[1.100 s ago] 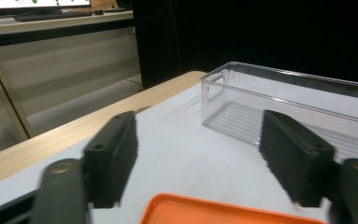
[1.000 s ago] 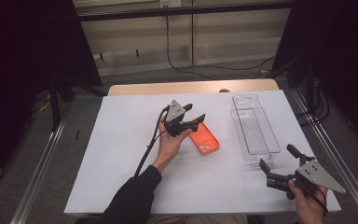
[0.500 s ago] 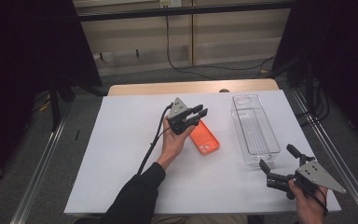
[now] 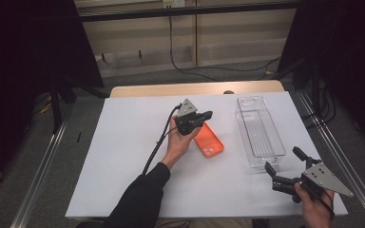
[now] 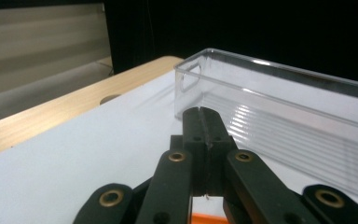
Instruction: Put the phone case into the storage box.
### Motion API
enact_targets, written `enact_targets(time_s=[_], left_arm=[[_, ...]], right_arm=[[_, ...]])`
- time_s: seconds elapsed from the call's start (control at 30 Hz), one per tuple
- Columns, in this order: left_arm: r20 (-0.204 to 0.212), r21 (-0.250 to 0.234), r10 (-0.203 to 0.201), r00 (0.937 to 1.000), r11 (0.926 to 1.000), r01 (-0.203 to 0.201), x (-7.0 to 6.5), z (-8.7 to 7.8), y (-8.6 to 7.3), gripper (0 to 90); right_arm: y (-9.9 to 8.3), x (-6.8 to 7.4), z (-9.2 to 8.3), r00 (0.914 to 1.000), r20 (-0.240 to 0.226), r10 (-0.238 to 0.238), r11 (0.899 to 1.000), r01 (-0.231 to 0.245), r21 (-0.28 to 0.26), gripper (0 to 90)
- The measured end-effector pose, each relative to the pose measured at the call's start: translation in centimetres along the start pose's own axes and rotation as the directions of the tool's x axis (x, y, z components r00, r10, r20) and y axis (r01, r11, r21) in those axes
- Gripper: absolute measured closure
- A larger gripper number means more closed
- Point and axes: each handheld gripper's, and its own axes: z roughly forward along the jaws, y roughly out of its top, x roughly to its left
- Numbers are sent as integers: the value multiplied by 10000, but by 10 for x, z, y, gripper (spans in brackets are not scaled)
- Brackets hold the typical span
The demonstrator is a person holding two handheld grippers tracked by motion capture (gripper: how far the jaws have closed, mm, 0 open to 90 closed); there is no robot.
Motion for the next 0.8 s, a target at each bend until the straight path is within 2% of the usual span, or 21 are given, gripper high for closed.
enact_targets(time_s=[0.1,0.13,0.17,0.33,0.43,0.5,0.53,0.57,0.6,0.63,0.67,0.8], left_arm=[[78,435,-210,9997,9988,206,0,2,2,900],[118,569,-178,9998,9982,171,0,3,3,900],[189,1007,-33,9998,9949,14,-1,5,5,900],[265,1383,-214,9994,9902,175,3,7,7,900],[183,1755,-47,9998,9845,14,5,9,8,900],[180,1850,-163,9997,9827,126,6,11,8,900],[76,2036,-106,9999,9790,88,7,12,8,900],[224,2262,-161,9996,9740,107,8,14,8,900],[224,2262,-161,9996,9740,107,8,14,8,900],[281,2427,-155,9995,9701,82,8,15,9,900],[317,2737,-149,9994,9618,57,8,17,10,900],[434,2906,-321,9985,9567,182,10,22,12,900]], right_arm=[[0,0,0,10000,-5,-21,10000,21,-15,0],[0,0,0,10000,-5,-21,10000,21,-15,0],[0,0,0,10000,-9,-14,10000,14,8,0],[0,0,0,10000,-26,-3,10000,3,0,0],[0,0,0,10000,-17,12,10000,-12,8,0],[0,0,0,10000,-25,-10,10000,10,8,0],[0,0,0,10000,-25,-2,10000,3,7,0],[0,0,0,10000,-26,-15,10000,15,9,0],[0,0,0,10000,-23,-9,10000,9,15,0],[0,0,0,10000,-22,-18,10000,18,21,0],[0,0,0,10000,-28,-15,10000,15,25,0],[0,0,0,10000,-34,-51,10000,51,34,0]])
